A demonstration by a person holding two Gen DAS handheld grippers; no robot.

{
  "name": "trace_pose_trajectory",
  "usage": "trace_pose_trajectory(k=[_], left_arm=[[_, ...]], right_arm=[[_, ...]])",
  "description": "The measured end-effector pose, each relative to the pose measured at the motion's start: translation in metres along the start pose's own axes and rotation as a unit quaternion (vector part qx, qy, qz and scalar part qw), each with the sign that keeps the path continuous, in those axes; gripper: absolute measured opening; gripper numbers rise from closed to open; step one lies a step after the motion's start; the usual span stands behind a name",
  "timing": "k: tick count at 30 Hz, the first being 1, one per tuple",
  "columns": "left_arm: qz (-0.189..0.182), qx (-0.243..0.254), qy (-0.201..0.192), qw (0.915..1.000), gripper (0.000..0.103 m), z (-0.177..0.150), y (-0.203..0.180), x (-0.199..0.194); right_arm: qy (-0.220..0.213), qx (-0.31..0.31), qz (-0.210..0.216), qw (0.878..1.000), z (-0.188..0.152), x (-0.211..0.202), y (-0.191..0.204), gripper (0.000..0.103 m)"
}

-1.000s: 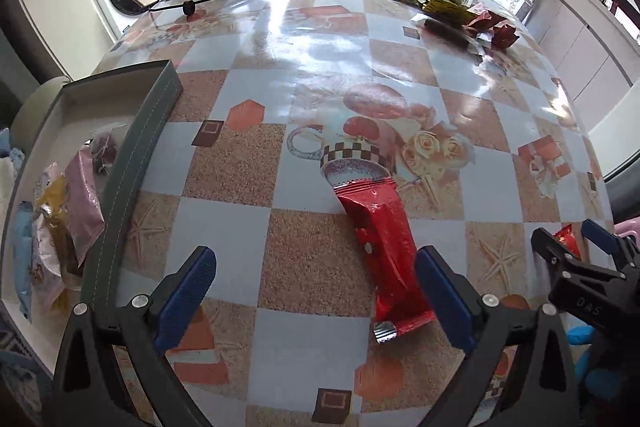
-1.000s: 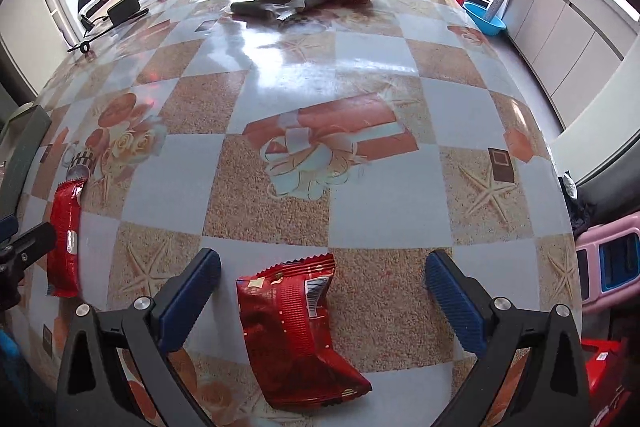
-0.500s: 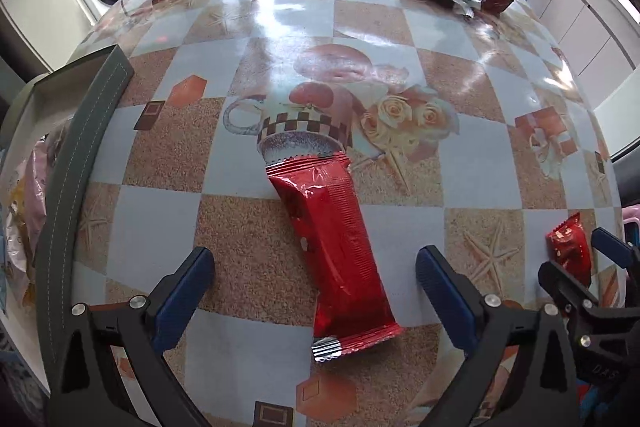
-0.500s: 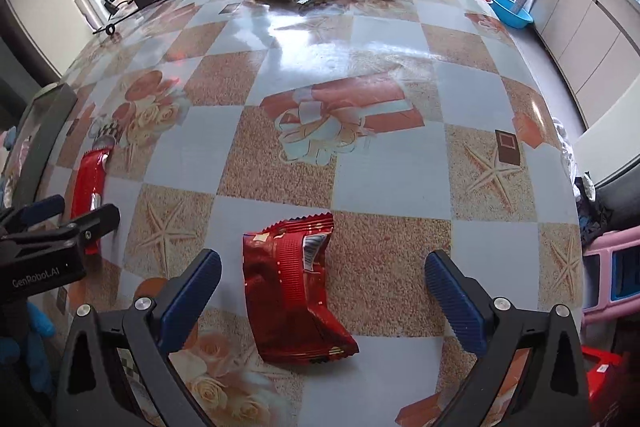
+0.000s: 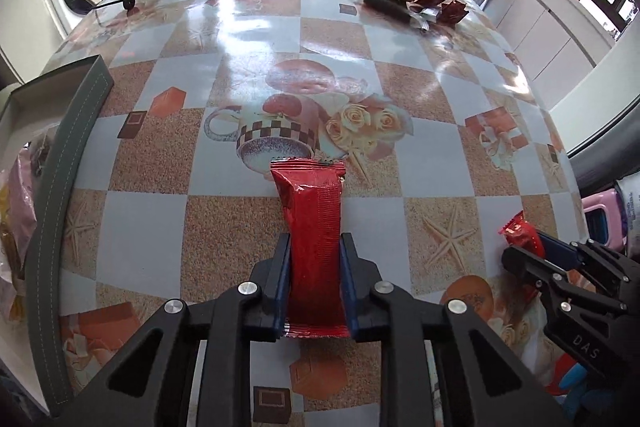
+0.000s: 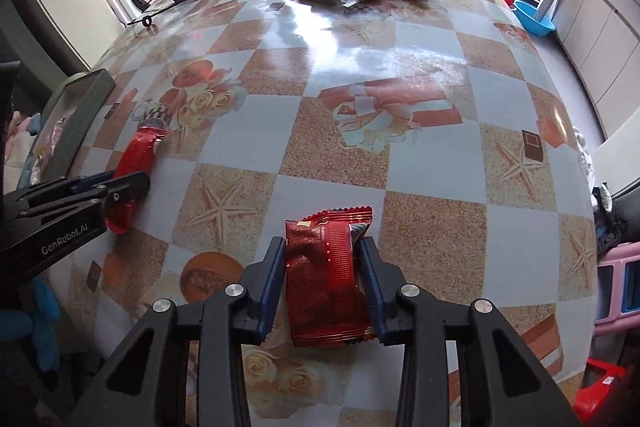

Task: Organize snacks
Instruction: 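Carry the long red bar and red pack over the grey tray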

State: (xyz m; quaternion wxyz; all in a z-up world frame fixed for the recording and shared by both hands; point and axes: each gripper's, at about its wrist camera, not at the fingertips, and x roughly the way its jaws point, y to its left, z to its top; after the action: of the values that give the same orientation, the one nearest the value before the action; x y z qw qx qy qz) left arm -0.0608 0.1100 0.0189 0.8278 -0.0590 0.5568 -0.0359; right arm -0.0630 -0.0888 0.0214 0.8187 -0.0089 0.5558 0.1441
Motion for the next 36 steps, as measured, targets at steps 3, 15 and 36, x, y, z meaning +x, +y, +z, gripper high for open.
trace_pose_trajectory(k=[3,15,36], left_arm=[[0.006,0.007,-0.003,0.9999,0.024,-0.006,0.001,-0.003],[0.043,0.04,-0.004,0.9982,0.026,-0.013,-0.001,-0.003],[0.064,0.047,-0.004,0.9969,0.048,-0.012,-0.003,0.001]], right_arm=[[-0.003,-0.005,0.01,1.0,0.001,-0.004,0.008,0.036],[0.013,-0.014,-0.003,1.0,0.007,0.004,0.013,0.037],[0.029,-0.039,-0.044,0.998,-0.002,0.013,0.009,0.078]])
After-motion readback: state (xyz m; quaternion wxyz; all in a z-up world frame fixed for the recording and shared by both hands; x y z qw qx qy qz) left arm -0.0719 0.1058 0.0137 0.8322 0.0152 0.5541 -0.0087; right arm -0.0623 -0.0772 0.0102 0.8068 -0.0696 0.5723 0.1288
